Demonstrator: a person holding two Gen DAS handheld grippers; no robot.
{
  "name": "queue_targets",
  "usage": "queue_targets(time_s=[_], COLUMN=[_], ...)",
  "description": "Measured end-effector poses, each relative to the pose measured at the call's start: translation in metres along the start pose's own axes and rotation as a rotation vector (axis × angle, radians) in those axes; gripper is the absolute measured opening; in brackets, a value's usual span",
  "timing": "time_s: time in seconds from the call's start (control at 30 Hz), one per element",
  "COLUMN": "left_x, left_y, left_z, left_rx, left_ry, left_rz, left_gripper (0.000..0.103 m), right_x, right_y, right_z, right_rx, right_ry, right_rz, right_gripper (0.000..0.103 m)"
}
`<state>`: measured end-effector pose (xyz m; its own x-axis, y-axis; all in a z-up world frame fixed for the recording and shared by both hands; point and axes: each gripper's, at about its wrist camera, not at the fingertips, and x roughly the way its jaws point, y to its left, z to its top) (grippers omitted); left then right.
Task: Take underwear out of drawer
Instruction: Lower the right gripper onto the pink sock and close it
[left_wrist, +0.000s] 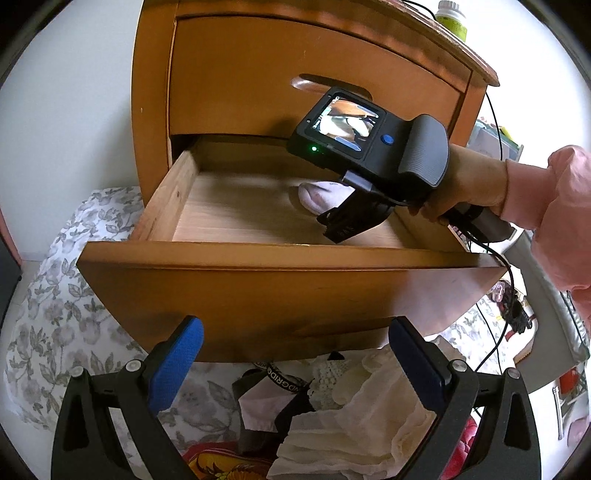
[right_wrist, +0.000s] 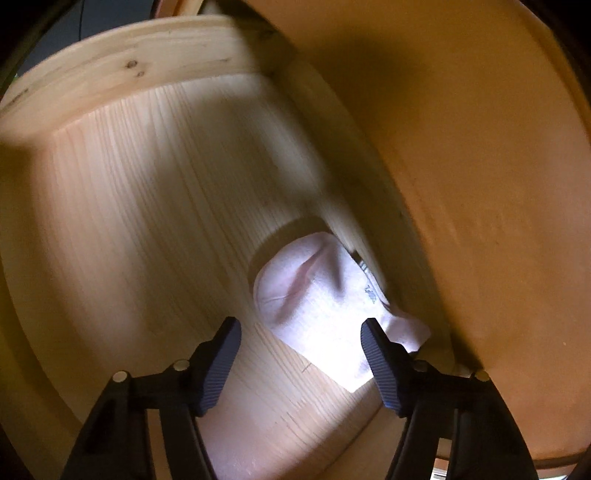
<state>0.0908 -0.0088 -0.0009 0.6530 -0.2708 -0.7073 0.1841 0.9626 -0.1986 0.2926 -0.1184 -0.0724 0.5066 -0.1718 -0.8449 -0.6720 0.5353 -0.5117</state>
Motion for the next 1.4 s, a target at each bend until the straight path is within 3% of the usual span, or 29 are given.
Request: queue_targets(time_s=[0.23,0.8,1.27,1.4], left_x=[0.002,-0.006,-0.019,-0.018], left_y=[0.001,0.001,-0.004,-0.001], left_z=[-0.002,-0.004,-0.007,-0.008], left_rx=[-0.003,-0.001,0.007,0.002], left_ry=[0.008,0.001,-0.018,-0.017], left_rz=[-0.005,-0.021,-0.034,-0.034], left_gripper=[0.100,0.100,0.100,0.100], right_x=[0.002,0.004,-0.024,-0.031], right_y=[0.007,0.005,-0.001,0.004], right_z=[0.010,0.026,0.028,0.029], right_rx=[-0.008,0.060,0.098,0.078], right_ry=[0.005,0.028,0.014,0.021], right_rz=[-0.015,0.041,0.056,0.041], right_gripper=[0.056,0.005,0.001,0.005])
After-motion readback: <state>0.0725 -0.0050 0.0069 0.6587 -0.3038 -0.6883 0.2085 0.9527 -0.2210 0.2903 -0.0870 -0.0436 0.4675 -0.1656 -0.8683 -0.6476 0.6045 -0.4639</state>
